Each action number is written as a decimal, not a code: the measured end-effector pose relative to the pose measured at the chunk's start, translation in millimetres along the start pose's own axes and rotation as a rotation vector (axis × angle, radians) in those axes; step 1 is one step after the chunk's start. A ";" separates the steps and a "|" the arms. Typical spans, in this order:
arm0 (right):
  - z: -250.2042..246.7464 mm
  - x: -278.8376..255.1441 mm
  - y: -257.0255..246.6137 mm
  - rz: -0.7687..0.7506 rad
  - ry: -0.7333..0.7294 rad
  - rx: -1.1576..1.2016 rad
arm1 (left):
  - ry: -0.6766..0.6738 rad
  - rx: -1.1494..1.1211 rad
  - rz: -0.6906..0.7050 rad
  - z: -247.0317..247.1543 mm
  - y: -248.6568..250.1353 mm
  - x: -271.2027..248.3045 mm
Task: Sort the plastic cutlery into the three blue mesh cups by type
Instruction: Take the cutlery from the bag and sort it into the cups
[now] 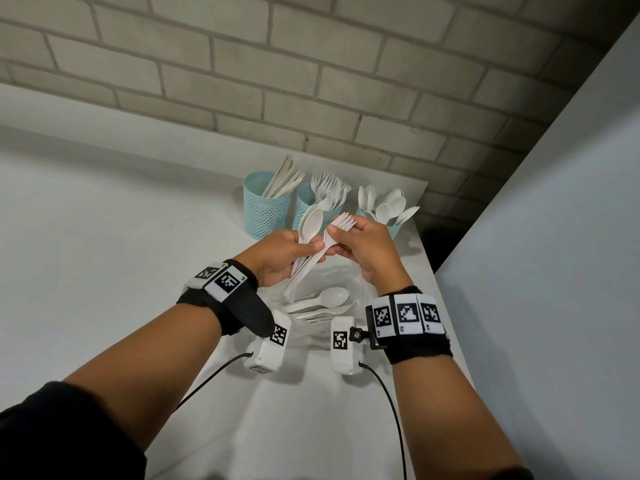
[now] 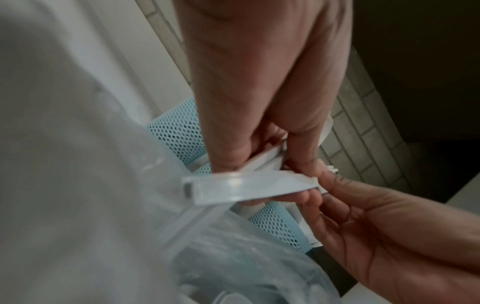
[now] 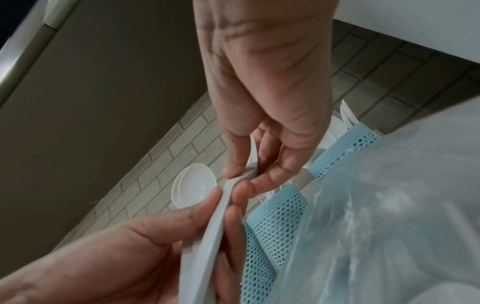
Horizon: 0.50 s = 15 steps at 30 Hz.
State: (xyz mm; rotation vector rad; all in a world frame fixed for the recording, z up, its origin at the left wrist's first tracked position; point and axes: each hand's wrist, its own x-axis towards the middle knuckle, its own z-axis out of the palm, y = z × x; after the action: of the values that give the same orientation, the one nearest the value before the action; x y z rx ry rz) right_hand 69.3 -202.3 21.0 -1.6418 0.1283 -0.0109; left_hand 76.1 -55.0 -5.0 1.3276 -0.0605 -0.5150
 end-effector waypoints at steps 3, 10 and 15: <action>-1.4 3.0 -0.9 0.018 -0.011 0.029 | 0.046 -0.030 0.024 -0.1 -0.7 0.9; -2.4 9.1 -4.1 0.050 -0.023 0.069 | 0.158 -0.054 0.041 -2.0 -2.3 6.3; 4.2 16.3 -8.3 0.038 -0.066 -0.007 | 0.118 -0.033 0.047 -5.9 0.8 6.9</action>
State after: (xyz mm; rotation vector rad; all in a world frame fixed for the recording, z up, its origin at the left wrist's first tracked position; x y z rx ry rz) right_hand 86.5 -199.1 27.7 -1.6448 0.1090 0.0732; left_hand 84.4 -52.2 -7.5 1.3193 0.0143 -0.3956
